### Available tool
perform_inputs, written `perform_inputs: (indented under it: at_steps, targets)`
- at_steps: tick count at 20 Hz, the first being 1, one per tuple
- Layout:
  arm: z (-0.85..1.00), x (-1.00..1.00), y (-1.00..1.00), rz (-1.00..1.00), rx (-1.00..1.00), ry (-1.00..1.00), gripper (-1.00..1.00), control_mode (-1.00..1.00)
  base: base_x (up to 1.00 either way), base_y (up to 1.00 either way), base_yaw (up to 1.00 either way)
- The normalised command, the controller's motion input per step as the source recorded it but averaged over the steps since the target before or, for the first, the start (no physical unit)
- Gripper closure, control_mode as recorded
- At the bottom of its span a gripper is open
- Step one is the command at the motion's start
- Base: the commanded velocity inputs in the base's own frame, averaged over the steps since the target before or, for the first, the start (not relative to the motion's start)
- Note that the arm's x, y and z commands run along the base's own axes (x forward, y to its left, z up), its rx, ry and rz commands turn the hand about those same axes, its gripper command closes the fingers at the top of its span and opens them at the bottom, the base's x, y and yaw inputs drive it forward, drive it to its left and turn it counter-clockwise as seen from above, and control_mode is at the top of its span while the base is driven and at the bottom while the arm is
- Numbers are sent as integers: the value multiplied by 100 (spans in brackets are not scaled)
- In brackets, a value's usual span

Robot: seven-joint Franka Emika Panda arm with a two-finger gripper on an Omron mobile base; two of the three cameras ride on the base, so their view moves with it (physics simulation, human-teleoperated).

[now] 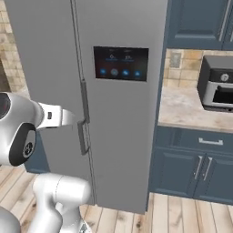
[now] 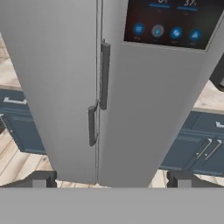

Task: Retrieve the apple and kiwi from the fridge and place them into the bowl on the dining table.

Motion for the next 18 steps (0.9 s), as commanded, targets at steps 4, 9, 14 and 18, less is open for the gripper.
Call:
perform_inputs:
  at_steps: [4, 9, 14, 18]
  targets:
    - [0, 0, 0, 0, 0, 0, -100, 100, -30, 50, 0]
    - [0, 0, 0, 0, 0, 0, -100, 100, -30, 32, 0]
    - [0, 0, 0, -1, 0, -2, -100, -100, -14, 2, -3]
    - [0, 22, 0, -6, 0, -3, -100, -100, 0, 0, 0]
